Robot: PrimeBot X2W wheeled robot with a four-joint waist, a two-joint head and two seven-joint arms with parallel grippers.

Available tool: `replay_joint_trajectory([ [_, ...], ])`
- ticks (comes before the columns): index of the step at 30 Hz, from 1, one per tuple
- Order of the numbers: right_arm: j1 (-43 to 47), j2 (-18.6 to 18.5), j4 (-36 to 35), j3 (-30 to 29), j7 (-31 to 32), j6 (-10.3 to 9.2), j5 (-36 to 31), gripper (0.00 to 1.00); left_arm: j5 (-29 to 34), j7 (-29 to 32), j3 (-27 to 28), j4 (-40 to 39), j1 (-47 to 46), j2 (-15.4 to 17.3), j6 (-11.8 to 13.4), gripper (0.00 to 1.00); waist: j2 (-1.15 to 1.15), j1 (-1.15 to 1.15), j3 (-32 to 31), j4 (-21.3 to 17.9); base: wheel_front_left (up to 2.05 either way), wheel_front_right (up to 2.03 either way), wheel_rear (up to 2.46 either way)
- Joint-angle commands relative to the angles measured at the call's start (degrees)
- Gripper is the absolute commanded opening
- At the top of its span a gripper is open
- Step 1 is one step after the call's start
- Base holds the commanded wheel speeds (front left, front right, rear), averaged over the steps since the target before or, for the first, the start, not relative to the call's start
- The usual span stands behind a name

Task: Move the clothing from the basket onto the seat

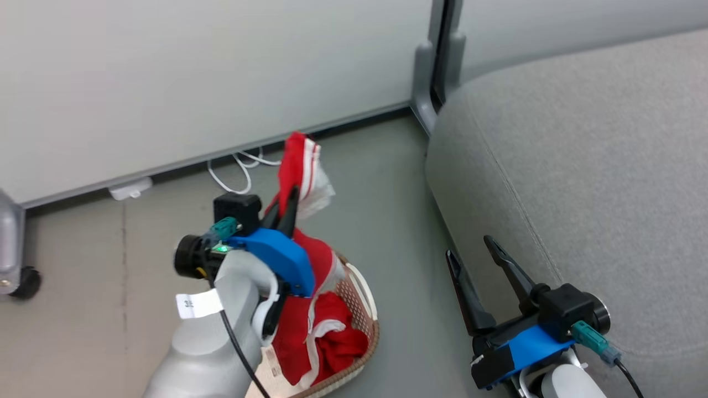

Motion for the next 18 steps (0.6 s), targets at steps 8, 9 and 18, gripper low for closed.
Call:
replay_joint_trajectory([
  [8,2.62,-0.14,-0.68,0.11,1.18,0.01,-0.68,1.00,-5.43,2.60,-9.59,-6.84,-4.51,0.00,3.08,0.00,0.00,0.02,-3.87,3.41,0.00,0.00,0.00],
  [9,2.88,-0.14,-0.76,0.22,1.21,0.01,-0.61,1.00,-5.80,2.90,-10.67,-7.41,-5.29,0.00,3.37,0.00,0.00,0.02,-4.09,3.59,0.00,0.00,0.00],
  [18,4.10,-0.14,-1.60,1.31,2.18,0.01,-0.12,1.00,-11.04,5.68,-17.07,-10.92,-10.16,0.00,6.27,0.00,0.00,0.02,-5.06,4.02,0.00,0.00,0.00],
])
